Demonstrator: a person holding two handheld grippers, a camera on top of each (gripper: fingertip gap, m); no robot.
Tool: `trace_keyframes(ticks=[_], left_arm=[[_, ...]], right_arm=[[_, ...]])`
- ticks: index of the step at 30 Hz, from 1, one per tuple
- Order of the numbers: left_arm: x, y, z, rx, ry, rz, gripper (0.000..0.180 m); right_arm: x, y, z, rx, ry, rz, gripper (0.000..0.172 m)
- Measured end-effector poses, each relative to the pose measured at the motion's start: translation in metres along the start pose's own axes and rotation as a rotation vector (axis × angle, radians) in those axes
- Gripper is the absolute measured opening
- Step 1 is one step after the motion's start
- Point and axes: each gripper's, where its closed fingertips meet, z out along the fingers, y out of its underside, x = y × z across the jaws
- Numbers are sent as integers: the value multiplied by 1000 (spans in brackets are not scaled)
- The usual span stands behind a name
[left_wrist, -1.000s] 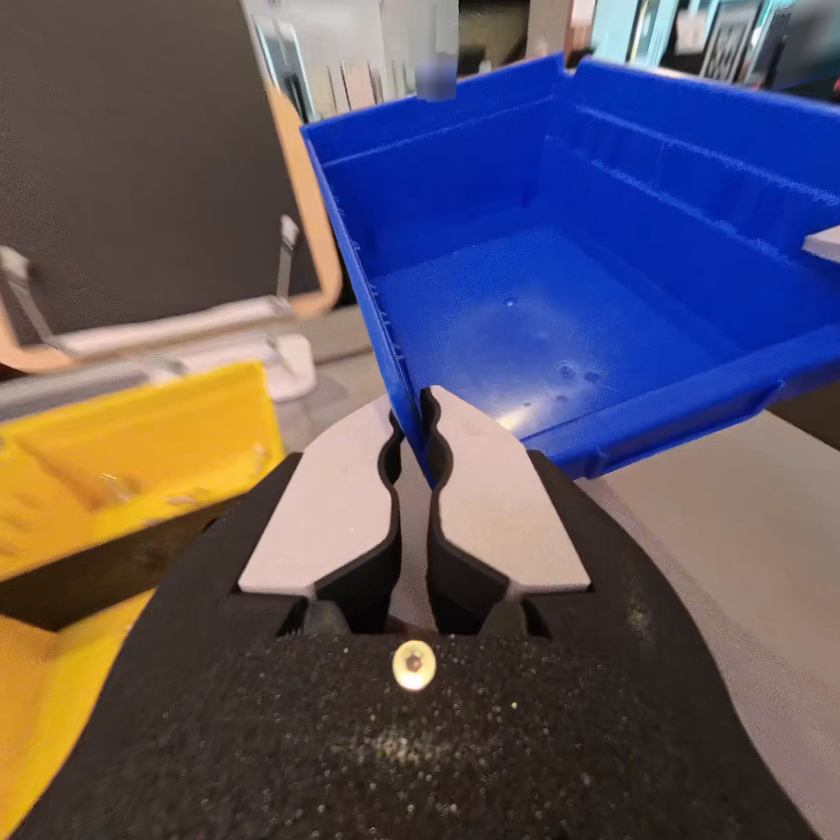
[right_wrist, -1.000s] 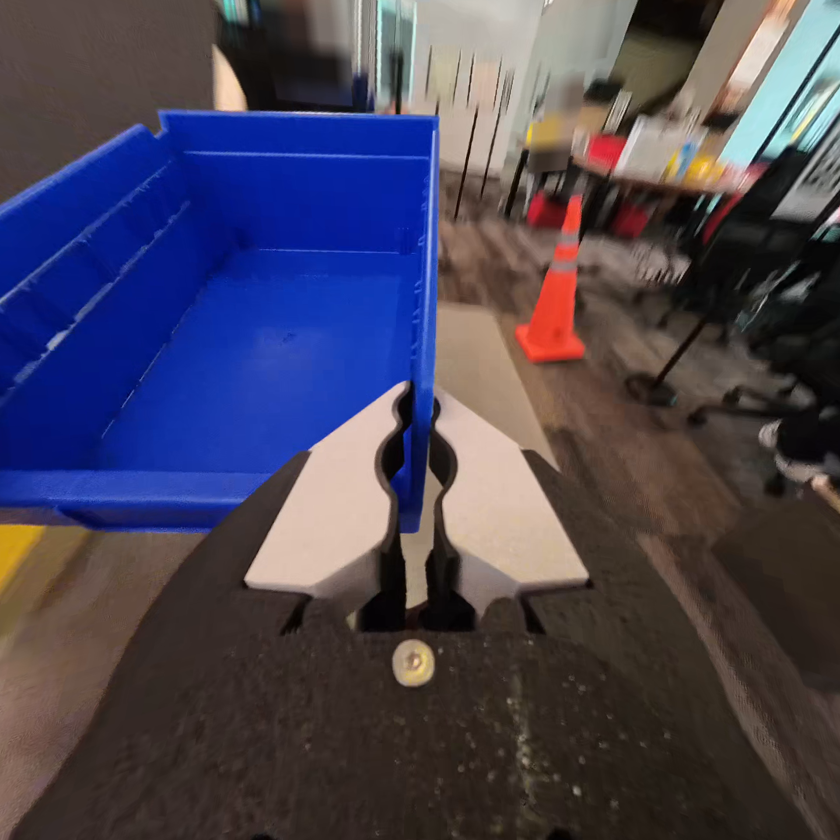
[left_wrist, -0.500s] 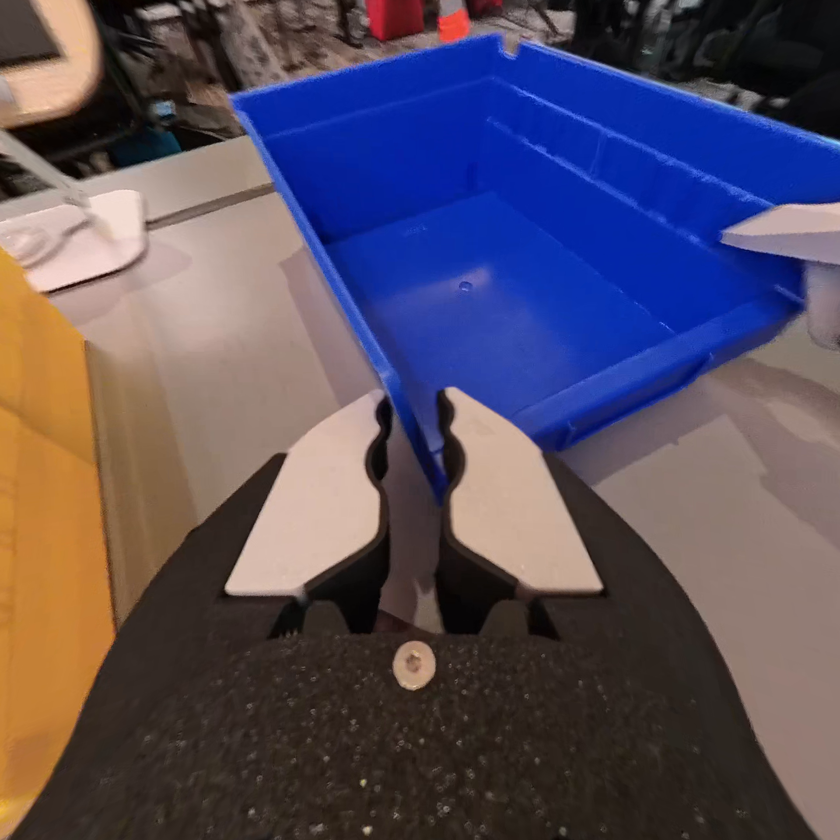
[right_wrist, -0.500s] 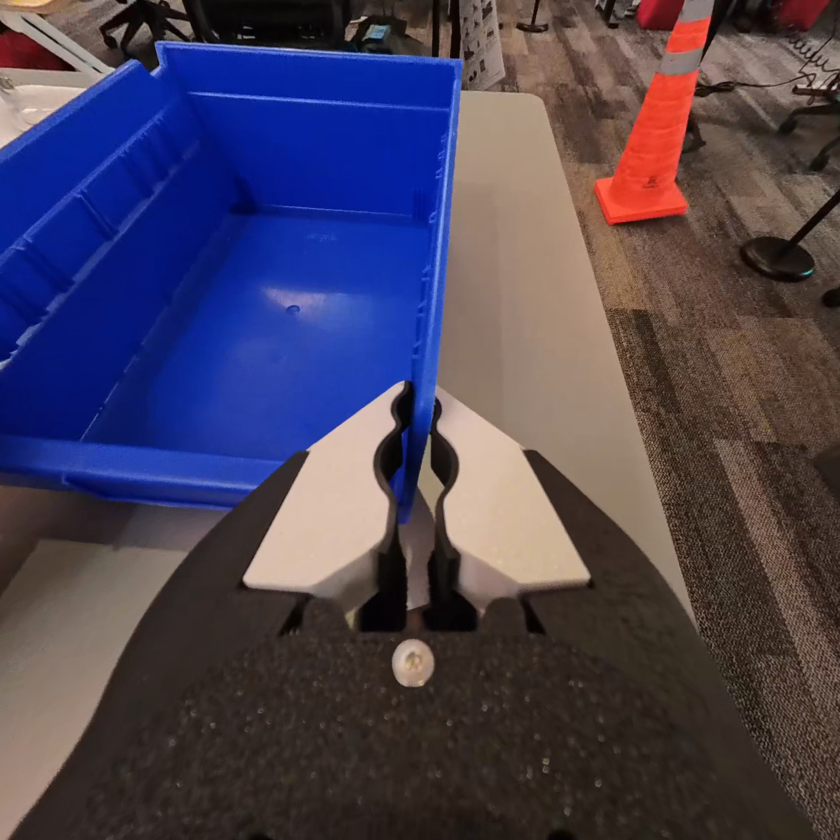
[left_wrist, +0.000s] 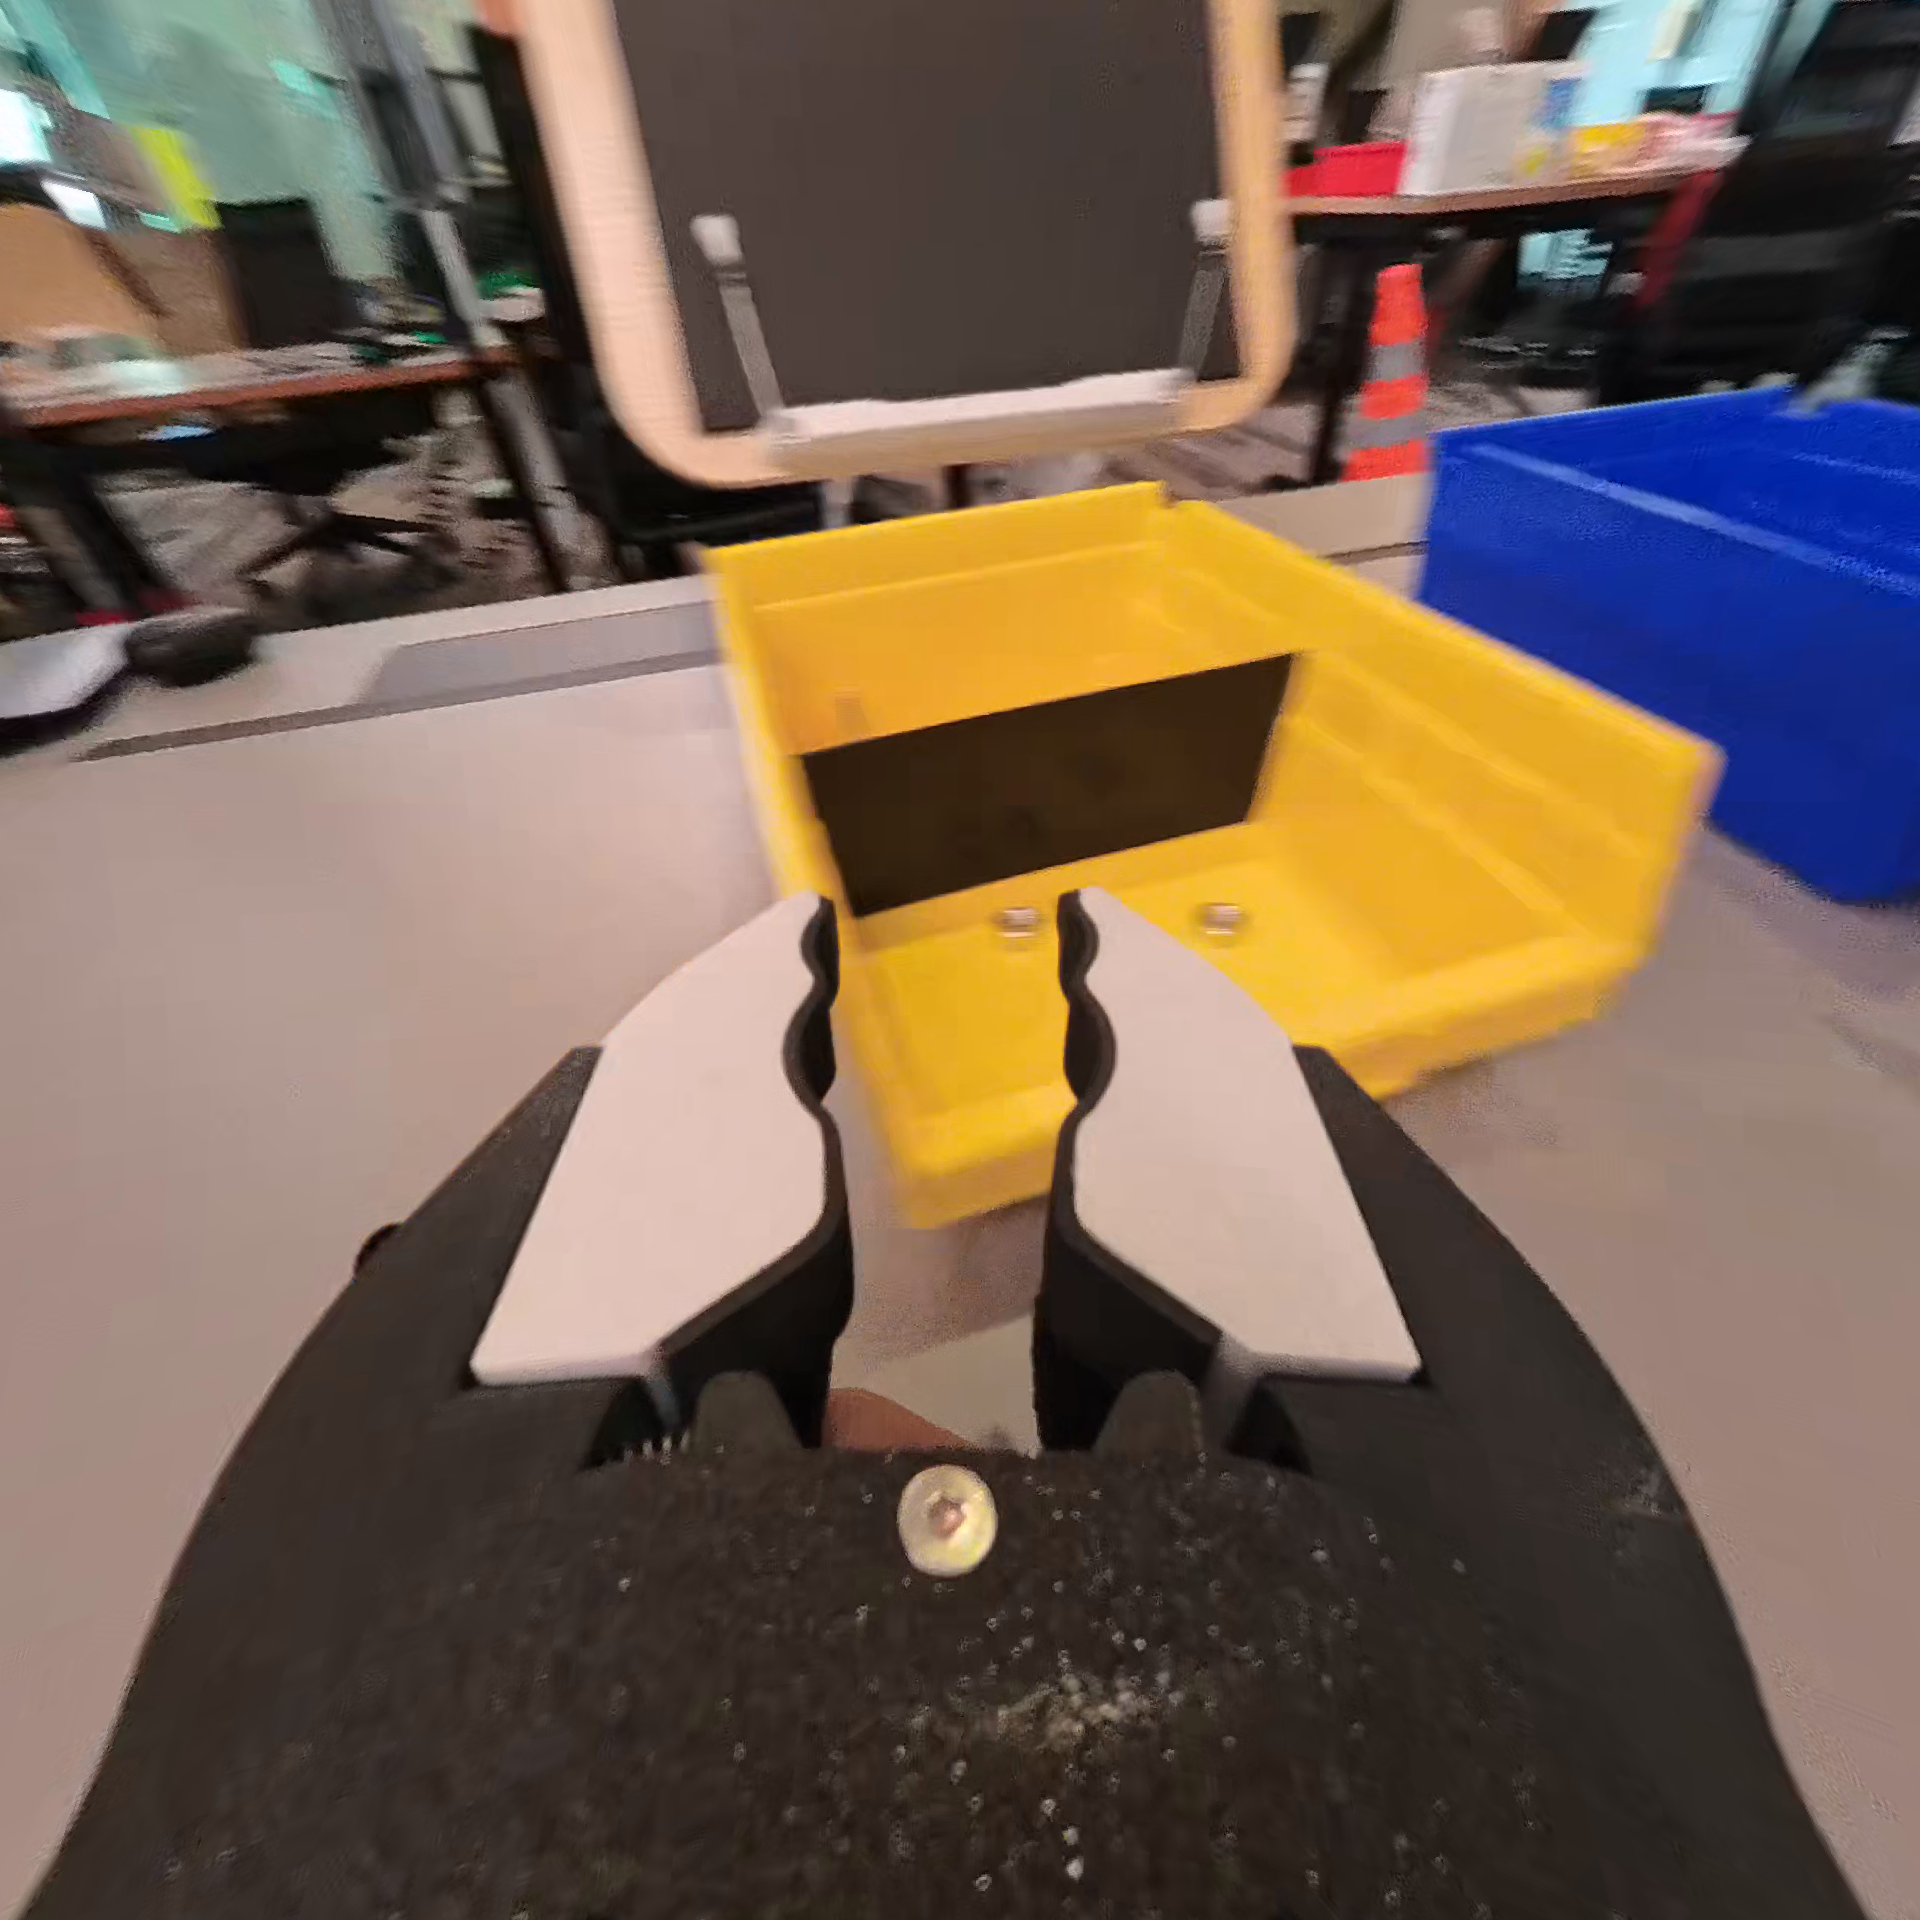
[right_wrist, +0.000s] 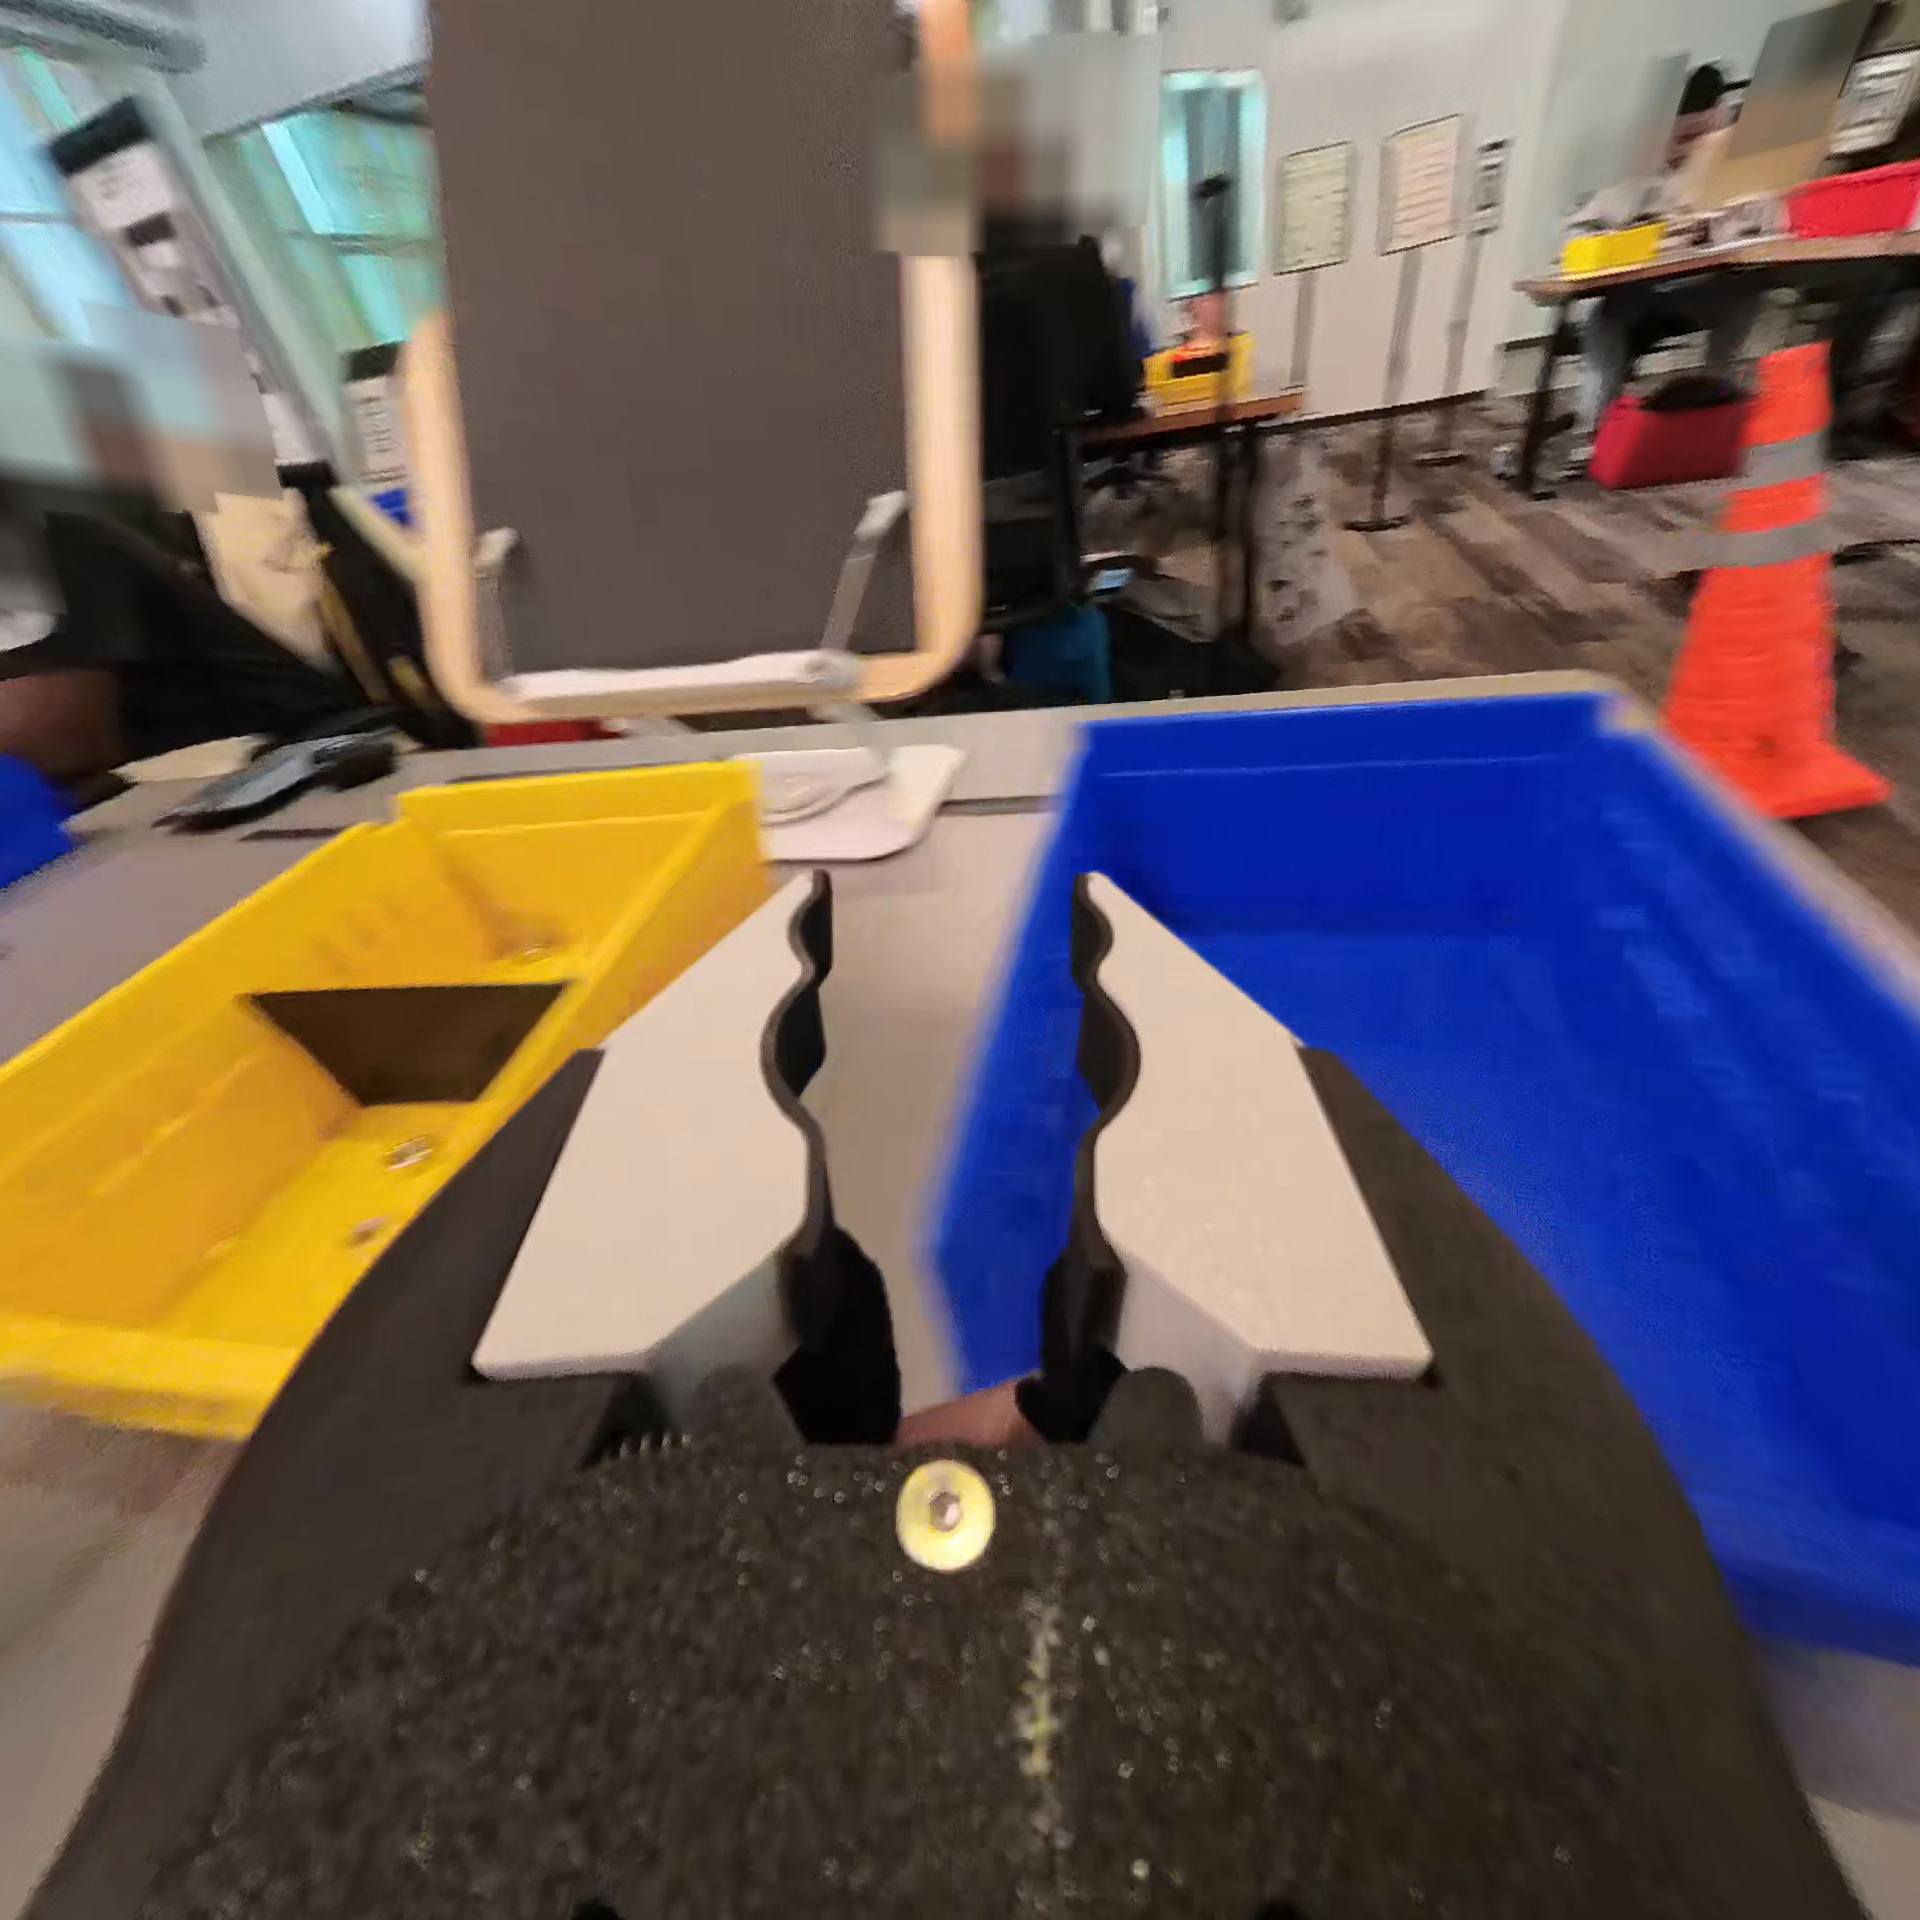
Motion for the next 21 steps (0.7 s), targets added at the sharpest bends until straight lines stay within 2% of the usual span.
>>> trace_keyframes(ticks=[1,3,6,8,9,10,11,14,16,18,21], left_arm=[[-20,5,3,-15,-37,-12,42],[-30,20,13,-117,14,-105,52],[-33,38,29,-197,46,-143,51],[-40,32,35,-172,6,-83,34],[-41,30,38,-161,1,-61,25],[-39,33,40,-172,13,-51,8],[-39,38,41,-198,7,-41,6],[-43,41,40,-238,-16,74,5],[-56,36,38,-228,-8,39,4],[-82,29,34,-197,-23,-17,4],[-137,28,22,-191,-75,-38,3]], right_arm=[[-34,12,5,-9,-45,-5,46],[-96,43,10,-52,-134,-37,53],[-139,91,12,-148,-132,-99,55],[-139,123,16,-236,-38,-167,47],[-131,137,18,-284,50,-197,27],[-131,143,20,-323,79,-206,19],[-138,140,22,-302,66,-179,5],[-141,137,23,-300,145,-135,2],[-156,134,24,-299,150,-130,2],[-186,127,27,-278,124,-106,3],[-242,123,40,-242,88,-184,4]])
